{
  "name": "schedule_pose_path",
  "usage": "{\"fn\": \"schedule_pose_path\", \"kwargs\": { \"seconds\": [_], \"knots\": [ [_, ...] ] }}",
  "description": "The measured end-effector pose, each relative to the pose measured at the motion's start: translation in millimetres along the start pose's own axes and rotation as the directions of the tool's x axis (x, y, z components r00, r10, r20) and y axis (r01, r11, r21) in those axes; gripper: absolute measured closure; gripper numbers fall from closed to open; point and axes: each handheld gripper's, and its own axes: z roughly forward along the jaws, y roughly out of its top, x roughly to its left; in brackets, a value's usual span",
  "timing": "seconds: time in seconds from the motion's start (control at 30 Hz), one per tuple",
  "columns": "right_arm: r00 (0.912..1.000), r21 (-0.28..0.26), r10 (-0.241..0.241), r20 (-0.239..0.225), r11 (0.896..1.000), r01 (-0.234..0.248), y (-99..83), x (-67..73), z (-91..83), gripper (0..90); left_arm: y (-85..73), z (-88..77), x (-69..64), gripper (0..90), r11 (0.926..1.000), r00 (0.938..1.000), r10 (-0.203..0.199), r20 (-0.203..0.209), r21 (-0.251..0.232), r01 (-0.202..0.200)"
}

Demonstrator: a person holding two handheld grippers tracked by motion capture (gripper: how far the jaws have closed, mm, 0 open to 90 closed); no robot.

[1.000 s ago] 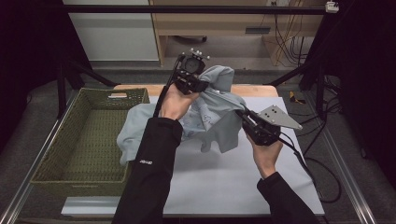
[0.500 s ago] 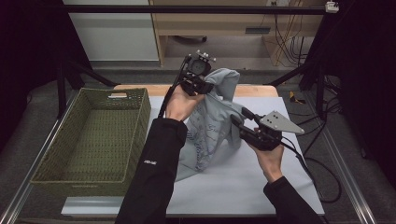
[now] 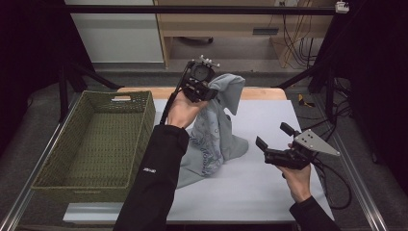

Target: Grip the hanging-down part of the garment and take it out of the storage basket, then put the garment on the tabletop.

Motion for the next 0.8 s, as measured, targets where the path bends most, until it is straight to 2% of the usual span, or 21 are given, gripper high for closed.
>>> {"fn": "schedule_pose_path", "kwargs": {
  "seconds": [0.03,0.1,0.37,0.4,0.57,0.77,0.8],
  "knots": [
    [0.9996,0.014,-0.027,0.008,1.000,0.027,-5.2,-2.0,-2.8,0.5,-1.7,1.3,0.1,80.8,1.0000,1.0000,0.001,-0.001,0.006,-0.001],
    [0.9994,0.015,-0.033,0.013,0.999,0.032,-7.1,-2.6,-4.6,0.5,-2.5,1.9,0.1,80.7,1.0000,1.0000,-0.002,-0.001,0.005,0.002],
    [0.9999,0.008,-0.011,0.009,1.000,0.011,-17.6,-7.1,-20.4,0.5,-9.7,3.8,-5.9,80.7,0.9996,0.9995,-0.015,0.028,-0.022,0.016],
    [0.9996,0.002,-0.026,0.004,1.000,0.026,-19.1,-8.7,-21.4,0.5,-10.7,4.4,-8.5,80.7,0.9997,0.9994,-0.004,0.034,-0.025,0.005],
    [1.0000,0.018,0.004,0.003,1.000,-0.004,-28.2,-13.4,-26.6,0.5,-22.6,6.8,-23.2,80.7,0.9993,0.9973,0.033,0.066,-0.019,-0.032],
    [0.9995,0.036,0.031,0.000,0.999,-0.031,-39.6,-18.2,-30.1,0.5,-37.6,12.8,-33.2,80.6,0.9978,0.9955,0.066,0.069,-0.011,-0.065],
    [0.9998,0.027,0.019,-0.006,0.999,-0.019,-41.2,-19.6,-30.8,0.5,-40.2,14.2,-34.0,80.6,0.9979,0.9956,0.063,0.069,-0.015,-0.062]
  ]
}}
